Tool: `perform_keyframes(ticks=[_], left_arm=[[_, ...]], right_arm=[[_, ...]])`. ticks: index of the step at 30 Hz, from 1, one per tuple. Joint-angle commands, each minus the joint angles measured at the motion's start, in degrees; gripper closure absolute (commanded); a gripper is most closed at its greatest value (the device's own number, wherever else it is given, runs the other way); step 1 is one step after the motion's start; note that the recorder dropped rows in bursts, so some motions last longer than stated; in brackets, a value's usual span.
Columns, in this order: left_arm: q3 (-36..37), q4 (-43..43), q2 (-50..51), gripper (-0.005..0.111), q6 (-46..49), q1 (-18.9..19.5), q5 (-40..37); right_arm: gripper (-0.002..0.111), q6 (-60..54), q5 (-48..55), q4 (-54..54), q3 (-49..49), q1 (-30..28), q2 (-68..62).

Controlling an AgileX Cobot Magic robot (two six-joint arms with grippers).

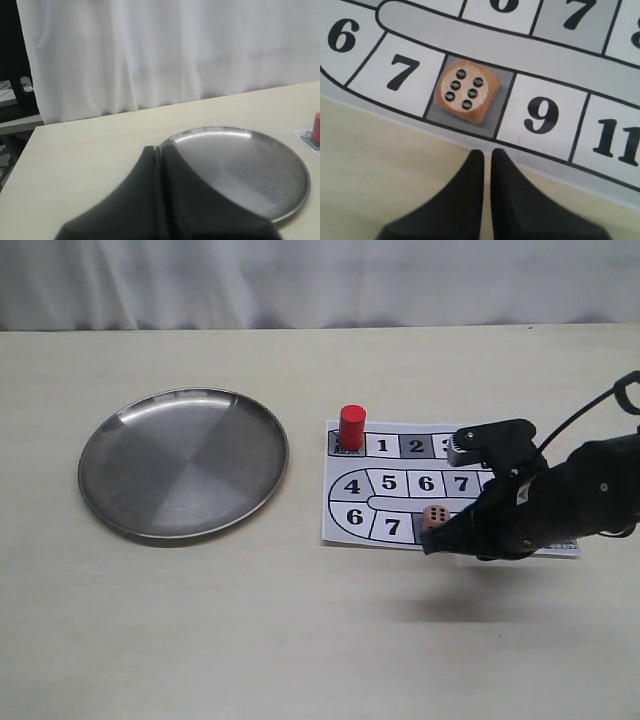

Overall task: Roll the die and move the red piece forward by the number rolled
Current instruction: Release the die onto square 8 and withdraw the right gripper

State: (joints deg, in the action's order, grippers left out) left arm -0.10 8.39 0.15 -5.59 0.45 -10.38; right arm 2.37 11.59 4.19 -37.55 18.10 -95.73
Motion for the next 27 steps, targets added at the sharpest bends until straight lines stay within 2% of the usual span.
perform_keyframes(ticks=[1,22,27], left_arm=[[0.1,-0.11,-0.15,0.107,-0.05,-0.48,0.44],[0.1,-0.11,-0.15,0.107,-0.05,-0.48,0.44],[0.1,-0.11,-0.15,0.107,-0.05,-0.48,0.44]], right_arm=[[0.104,-0.11,-1.77,0.08,0.18,-0.01,-1.49],[0.104,-0.11,-2.23,0.08,0.18,-0.01,-2.04],[0.104,-0.19,4.04,-0.13,-2.11,-0.01,0.95]])
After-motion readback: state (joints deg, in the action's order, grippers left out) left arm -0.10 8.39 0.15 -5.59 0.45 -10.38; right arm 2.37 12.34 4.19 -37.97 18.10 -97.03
